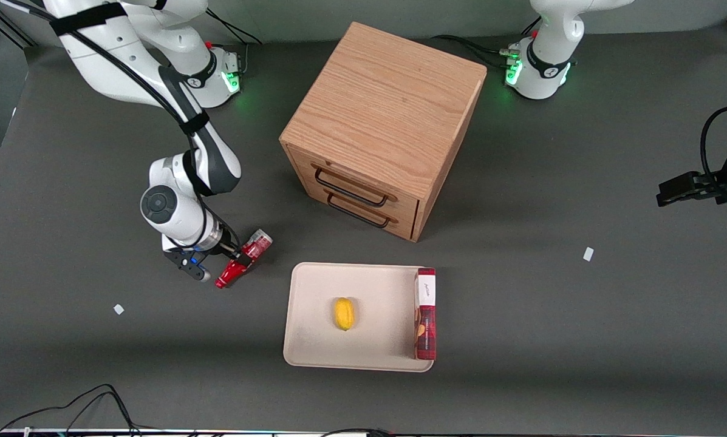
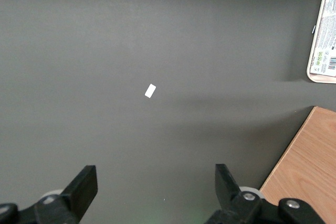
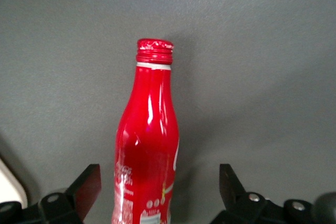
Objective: Place coke bottle on tray
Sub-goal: 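Close the right gripper around the bottle's body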
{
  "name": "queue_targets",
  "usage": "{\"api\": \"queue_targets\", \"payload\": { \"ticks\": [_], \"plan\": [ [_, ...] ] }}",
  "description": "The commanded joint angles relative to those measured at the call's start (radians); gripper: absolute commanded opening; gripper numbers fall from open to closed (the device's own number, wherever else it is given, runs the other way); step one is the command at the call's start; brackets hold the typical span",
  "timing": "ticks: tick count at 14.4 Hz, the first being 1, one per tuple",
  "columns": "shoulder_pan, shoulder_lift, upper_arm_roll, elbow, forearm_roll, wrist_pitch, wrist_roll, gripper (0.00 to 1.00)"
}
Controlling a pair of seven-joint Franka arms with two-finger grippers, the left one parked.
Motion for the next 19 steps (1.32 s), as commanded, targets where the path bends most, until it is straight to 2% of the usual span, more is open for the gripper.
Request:
{"api": "queue_targets", "payload": {
  "ticks": [1, 6, 8, 11, 14, 16, 17, 19],
  "plan": [
    [0.003, 0.010, 0.011, -0.010, 0.011, 0.046, 0.028, 1.00],
    [0.005, 0.044, 0.013, -0.010, 0.011, 0.107, 0.026, 1.00],
    [0.005, 0.056, 0.019, -0.009, 0.011, 0.118, 0.026, 0.96],
    [0.005, 0.056, 0.020, -0.009, 0.011, 0.118, 0.026, 0.71],
    [0.005, 0.056, 0.020, -0.006, 0.011, 0.118, 0.025, 0.36],
    [0.005, 0.056, 0.020, -0.003, 0.011, 0.118, 0.022, 0.17],
    [0.005, 0.051, 0.022, -0.001, 0.011, 0.115, 0.017, 0.12],
    [0.005, 0.030, 0.022, 0.009, 0.004, 0.106, 0.006, 0.09]
  ]
}}
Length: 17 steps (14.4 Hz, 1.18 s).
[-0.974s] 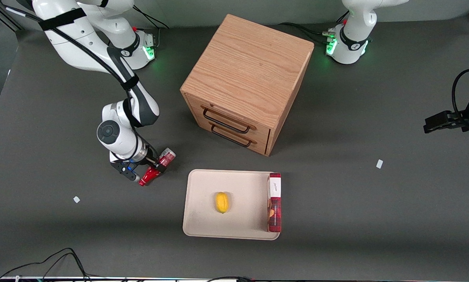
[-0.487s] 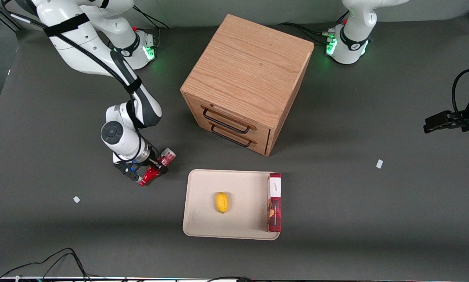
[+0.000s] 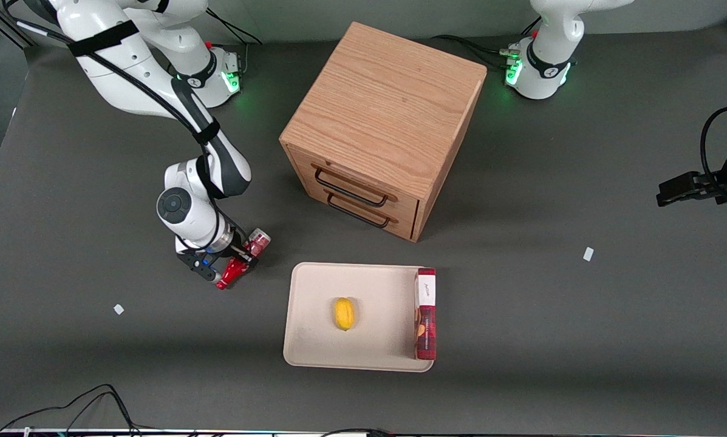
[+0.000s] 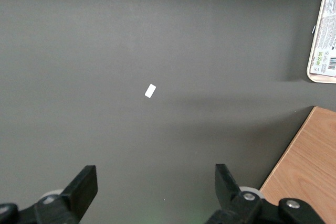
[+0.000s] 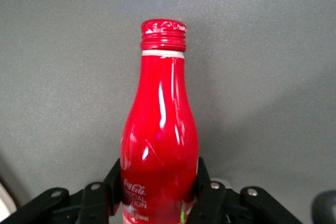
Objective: Place coke bottle on tray
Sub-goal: 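Close the right gripper around the bottle's body, then lift the bottle upright and carry it toward the cream tray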
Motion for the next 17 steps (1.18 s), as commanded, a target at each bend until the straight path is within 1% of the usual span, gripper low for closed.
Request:
{"api": "queue_targets", "payload": {
  "ticks": [1, 3, 6, 8, 9, 10, 12, 13, 14, 16, 17],
  "plan": [
    [0.005, -0.039, 0.007, 0.024, 0.001, -0.011, -0.012, 0.09],
    [-0.007, -0.067, 0.024, 0.073, -0.001, -0.092, -0.041, 0.09],
    [-0.017, -0.102, 0.024, 0.182, -0.003, -0.242, -0.189, 0.09],
    [-0.023, -0.089, 0.024, 0.321, -0.004, -0.369, -0.304, 0.09],
    [-0.020, -0.075, 0.024, 0.404, -0.004, -0.435, -0.335, 0.09],
    [-0.014, -0.055, 0.025, 0.485, -0.015, -0.489, -0.349, 0.09],
    [-0.003, -0.017, 0.040, 0.618, -0.096, -0.571, -0.368, 0.09],
    [-0.006, 0.014, 0.082, 0.685, -0.134, -0.586, -0.372, 0.09],
    [-0.006, 0.047, 0.108, 0.751, -0.154, -0.588, -0.372, 0.09],
    [0.008, 0.139, 0.132, 0.874, -0.157, -0.579, -0.400, 0.10],
    [0.012, 0.198, 0.151, 0.943, -0.157, -0.573, -0.423, 0.13]
  ]
}}
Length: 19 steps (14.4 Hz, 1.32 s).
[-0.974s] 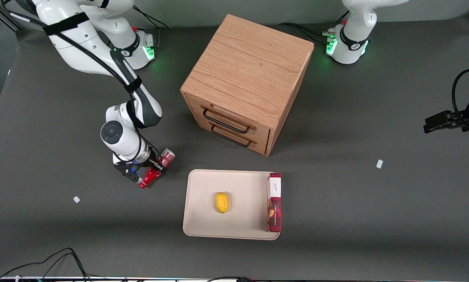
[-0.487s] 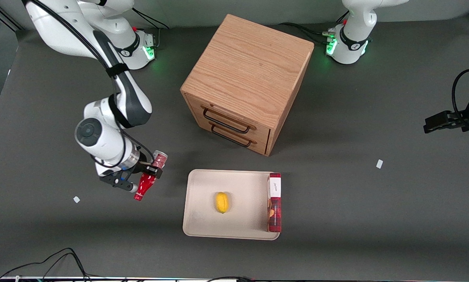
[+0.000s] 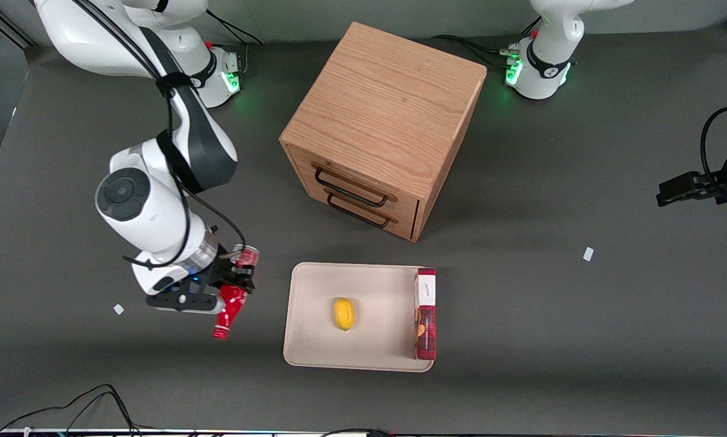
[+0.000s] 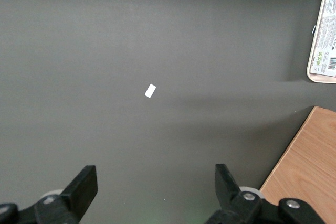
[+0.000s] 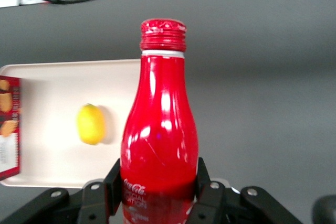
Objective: Place coke bottle on tray
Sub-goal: 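Lift the bottle upright and carry it toward the cream tray, then lower the upright bottle onto the tray beside the lemon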
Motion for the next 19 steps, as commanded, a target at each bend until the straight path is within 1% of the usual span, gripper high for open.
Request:
{"api": "queue_targets", "payload": {
  "ticks": [1, 2, 6, 9, 12, 13, 16, 17, 18, 19],
  "plan": [
    [0.013, 0.202, 0.045, 0.254, -0.029, -0.008, -0.061, 0.14],
    [0.024, 0.234, 0.048, 0.265, -0.029, 0.022, -0.069, 0.16],
    [0.026, 0.348, 0.048, 0.262, -0.027, 0.169, -0.087, 0.17],
    [0.026, 0.405, 0.048, 0.261, -0.026, 0.223, -0.086, 0.25],
    [0.027, 0.452, 0.048, 0.261, -0.024, 0.258, -0.078, 0.30],
    [0.027, 0.464, 0.048, 0.259, -0.024, 0.274, -0.078, 0.39],
    [0.026, 0.484, 0.047, 0.244, -0.024, 0.318, -0.078, 0.46],
    [0.026, 0.487, 0.047, 0.238, -0.024, 0.332, -0.078, 0.52],
    [0.026, 0.492, 0.047, 0.236, -0.023, 0.338, -0.080, 0.54],
    [0.026, 0.494, 0.047, 0.236, -0.023, 0.338, -0.077, 0.65]
  ]
}}
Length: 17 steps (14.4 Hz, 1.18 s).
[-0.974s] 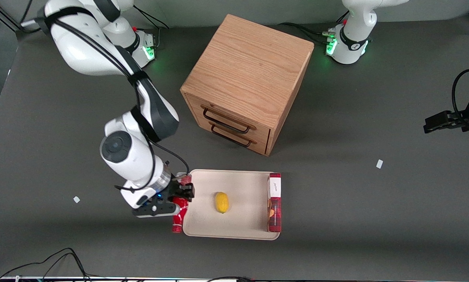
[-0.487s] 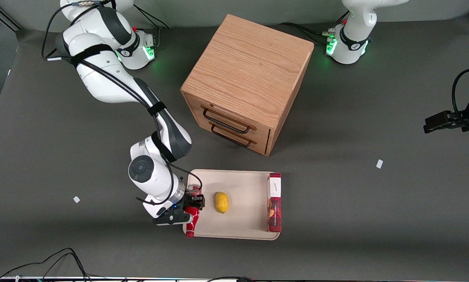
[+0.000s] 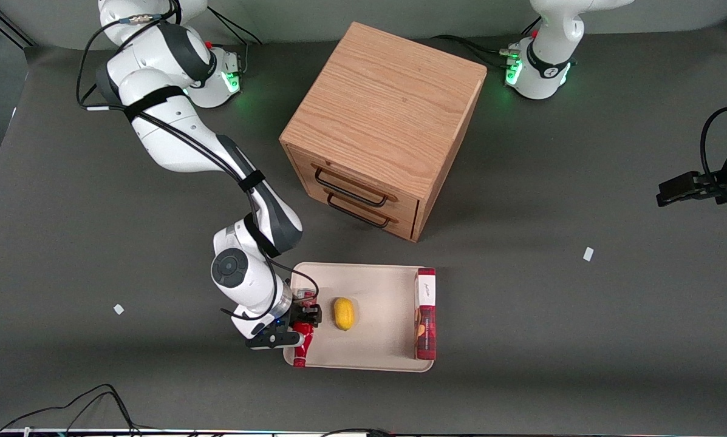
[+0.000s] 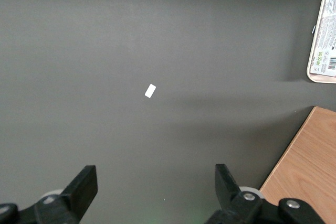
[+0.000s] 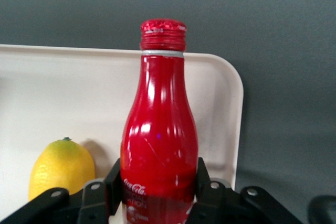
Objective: Place coke bottle on tray
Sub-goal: 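Lower the upright bottle onto the tray beside the lemon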
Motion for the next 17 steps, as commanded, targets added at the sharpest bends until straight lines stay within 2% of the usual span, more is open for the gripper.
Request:
{"api": "queue_targets", "payload": {
  "ticks": [1, 2, 3, 4, 10, 14, 17],
  "plan": [
    [-0.001, 0.011, 0.008, 0.025, -0.016, 0.015, -0.002, 0.74],
    [-0.001, 0.011, 0.008, 0.015, -0.014, 0.021, 0.001, 0.89],
    [-0.001, 0.011, 0.008, 0.003, -0.013, 0.041, 0.001, 0.98],
    [-0.003, 0.011, 0.008, -0.001, -0.013, 0.057, 0.001, 1.00],
    [-0.009, -0.058, 0.008, -0.029, -0.020, 0.031, -0.005, 1.00],
    [-0.044, -0.248, -0.009, -0.139, -0.019, -0.129, -0.016, 1.00],
    [-0.063, -0.430, -0.069, -0.299, -0.008, -0.159, -0.076, 1.00]
  ]
}}
